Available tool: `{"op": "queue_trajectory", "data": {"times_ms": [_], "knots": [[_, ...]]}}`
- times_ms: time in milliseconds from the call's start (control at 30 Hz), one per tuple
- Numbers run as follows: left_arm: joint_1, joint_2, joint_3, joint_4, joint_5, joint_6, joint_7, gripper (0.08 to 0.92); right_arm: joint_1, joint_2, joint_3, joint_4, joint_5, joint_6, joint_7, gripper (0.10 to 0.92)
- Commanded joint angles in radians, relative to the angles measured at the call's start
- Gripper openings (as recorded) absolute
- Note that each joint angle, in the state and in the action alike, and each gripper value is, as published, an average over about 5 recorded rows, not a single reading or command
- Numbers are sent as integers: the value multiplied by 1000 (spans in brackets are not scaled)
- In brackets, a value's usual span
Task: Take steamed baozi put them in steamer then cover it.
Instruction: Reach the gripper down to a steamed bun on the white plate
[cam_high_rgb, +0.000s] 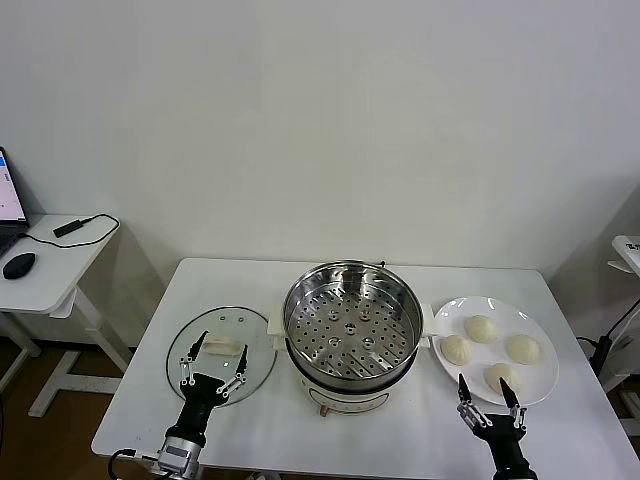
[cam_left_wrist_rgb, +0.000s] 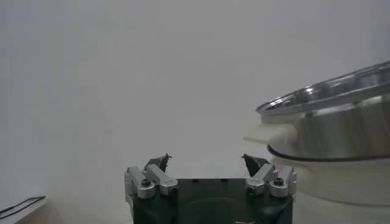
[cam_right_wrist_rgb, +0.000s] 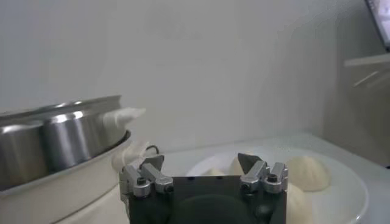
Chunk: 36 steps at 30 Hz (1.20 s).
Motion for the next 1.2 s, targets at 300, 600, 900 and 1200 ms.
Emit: {"op": "queue_trajectory", "data": {"times_ms": [300, 600, 900, 1200], "knots": [[10, 2, 11, -26, 0, 2, -2, 823, 335, -204, 26, -143, 101, -187, 94, 823], [16, -1, 24, -43, 4, 6, -13, 823, 769, -414, -192, -503, 219, -340, -50, 823], [21, -3, 31, -44, 15, -1, -20, 823, 1113, -578, -533, -811, 54, -320, -679, 823], [35, -9, 39, -50, 37, -3, -21, 823, 1542, -597, -900, -1040, -311, -193, -1318, 823]]}}
